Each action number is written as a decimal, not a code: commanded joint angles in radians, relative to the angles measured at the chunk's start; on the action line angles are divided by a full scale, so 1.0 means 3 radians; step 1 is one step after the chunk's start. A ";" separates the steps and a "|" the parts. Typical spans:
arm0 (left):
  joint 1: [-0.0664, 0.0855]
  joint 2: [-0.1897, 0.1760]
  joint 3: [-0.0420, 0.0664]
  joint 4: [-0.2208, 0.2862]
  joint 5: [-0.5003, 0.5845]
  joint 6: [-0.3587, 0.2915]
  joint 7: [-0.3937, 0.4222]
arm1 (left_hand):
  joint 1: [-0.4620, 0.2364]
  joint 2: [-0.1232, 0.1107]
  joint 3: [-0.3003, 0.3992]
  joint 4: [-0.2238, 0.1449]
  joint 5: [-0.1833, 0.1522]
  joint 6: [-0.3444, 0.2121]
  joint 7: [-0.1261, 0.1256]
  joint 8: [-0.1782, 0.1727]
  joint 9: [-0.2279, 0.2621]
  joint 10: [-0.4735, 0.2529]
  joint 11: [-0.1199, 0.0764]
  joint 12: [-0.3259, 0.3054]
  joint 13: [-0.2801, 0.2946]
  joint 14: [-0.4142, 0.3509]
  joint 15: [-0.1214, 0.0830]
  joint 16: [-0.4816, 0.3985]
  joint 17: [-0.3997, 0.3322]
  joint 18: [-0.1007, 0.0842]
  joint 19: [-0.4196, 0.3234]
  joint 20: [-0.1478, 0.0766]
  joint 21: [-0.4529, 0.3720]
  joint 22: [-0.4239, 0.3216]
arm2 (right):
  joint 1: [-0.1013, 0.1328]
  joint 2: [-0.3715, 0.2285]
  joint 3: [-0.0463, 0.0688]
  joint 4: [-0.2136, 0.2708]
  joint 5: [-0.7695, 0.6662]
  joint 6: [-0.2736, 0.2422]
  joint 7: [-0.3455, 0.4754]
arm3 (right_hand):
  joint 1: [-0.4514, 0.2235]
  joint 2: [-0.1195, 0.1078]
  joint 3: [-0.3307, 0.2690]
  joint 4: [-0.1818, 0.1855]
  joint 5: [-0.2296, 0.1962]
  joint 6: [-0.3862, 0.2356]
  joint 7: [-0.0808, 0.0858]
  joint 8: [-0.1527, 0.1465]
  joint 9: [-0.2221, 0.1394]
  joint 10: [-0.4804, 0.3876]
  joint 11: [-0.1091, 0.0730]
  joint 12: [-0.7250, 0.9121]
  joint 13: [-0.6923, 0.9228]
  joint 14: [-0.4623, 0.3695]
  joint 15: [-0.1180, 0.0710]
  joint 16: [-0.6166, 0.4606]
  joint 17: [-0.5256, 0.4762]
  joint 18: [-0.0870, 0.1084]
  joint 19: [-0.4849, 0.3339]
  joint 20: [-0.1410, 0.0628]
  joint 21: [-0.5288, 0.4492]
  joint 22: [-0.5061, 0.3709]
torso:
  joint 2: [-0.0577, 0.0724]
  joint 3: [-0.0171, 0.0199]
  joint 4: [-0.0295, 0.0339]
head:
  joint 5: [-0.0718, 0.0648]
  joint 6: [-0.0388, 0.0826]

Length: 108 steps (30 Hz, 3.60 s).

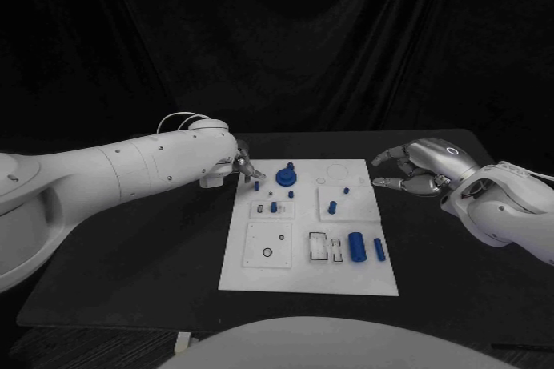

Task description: Assemble the parts on the task board

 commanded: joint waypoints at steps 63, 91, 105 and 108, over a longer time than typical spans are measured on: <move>-0.0105 0.0038 0.0003 -0.0097 0.0005 0.0004 0.0311 | 0.0574 -0.0292 0.1324 -0.0553 0.1400 -0.0094 0.0055 -0.0438 -0.0099 0.0347 0.0059 -0.0002 0.0877 0.0352 0.0025 0.0009 0.0877 -0.0028 -0.0068 0.0055 -0.0134 0.0062 | -0.0041 0.0018 0.0003 -0.0015 -0.0006 -0.0016 -0.0057 | -0.0001 0.0050 -0.0014 0.0008 0.0036 0.0039 0.0008 -0.0009 -0.0010 0.0165 0.0026 -0.0030 0.0542 0.0118 0.0013 -0.0020 -0.0019 0.0042 -0.0013 0.0013 -0.0035 0.0546 | 0.0001 0.0003 0.0000 | -0.0026 0.0000; -0.0078 -0.0471 0.0003 0.0642 0.0005 -0.0332 0.0114 | 0.0242 -0.0538 0.2043 -0.0883 0.1357 0.0096 0.0059 -0.0506 -0.0104 0.0313 0.0051 -0.0035 0.0849 0.0352 0.0026 0.0009 0.0877 -0.0028 -0.0038 0.0053 -0.0148 0.0123 | -0.0064 -0.0018 0.0002 -0.0027 -0.0005 -0.0019 -0.0080 | 0.0012 0.0057 -0.0009 -0.0002 0.0038 0.0044 0.0009 -0.0009 -0.0012 0.0164 0.0027 -0.0033 0.0538 0.0117 0.0014 -0.0026 -0.0028 0.0042 -0.0014 0.0014 -0.0039 0.0545 | -0.0001 0.0001 0.0002 | -0.0022 0.0000; -0.0060 -0.0636 0.0003 0.1062 0.0005 -0.0339 0.0013 | 0.0156 -0.0539 0.2120 -0.0905 0.1306 0.0160 0.0051 -0.0582 -0.0206 0.0304 0.0041 -0.0044 0.0842 0.0352 0.0015 0.0009 0.0877 -0.0027 -0.0032 0.0041 -0.0164 0.0125 | -0.0102 -0.0032 0.0002 -0.0033 0.0009 -0.0016 -0.0080 | 0.0015 0.0057 -0.0009 -0.0005 0.0038 0.0045 0.0009 -0.0010 -0.0013 0.0159 0.0027 -0.0038 0.0530 0.0116 0.0014 -0.0027 -0.0029 0.0043 -0.0015 0.0014 -0.0043 0.0544 | -0.0005 0.0006 0.0005 | -0.0011 0.0000; -0.0060 -0.0639 0.0003 0.1101 0.0005 -0.0322 0.0009 | 0.0155 -0.0538 0.2122 -0.0906 0.1303 0.0161 0.0050 -0.0584 -0.0209 0.0305 0.0041 -0.0044 0.0842 0.0352 0.0015 0.0009 0.0877 -0.0027 -0.0032 0.0040 -0.0165 0.0125 | -0.0110 -0.0034 0.0002 -0.0035 0.0015 -0.0017 -0.0080 | 0.0015 0.0057 -0.0009 -0.0005 0.0038 0.0045 0.0009 -0.0010 -0.0013 0.0159 0.0027 -0.0038 0.0530 0.0116 0.0014 -0.0027 -0.0029 0.0043 -0.0015 0.0014 -0.0043 0.0544 | -0.0003 0.0003 0.0008 | -0.0014 0.0000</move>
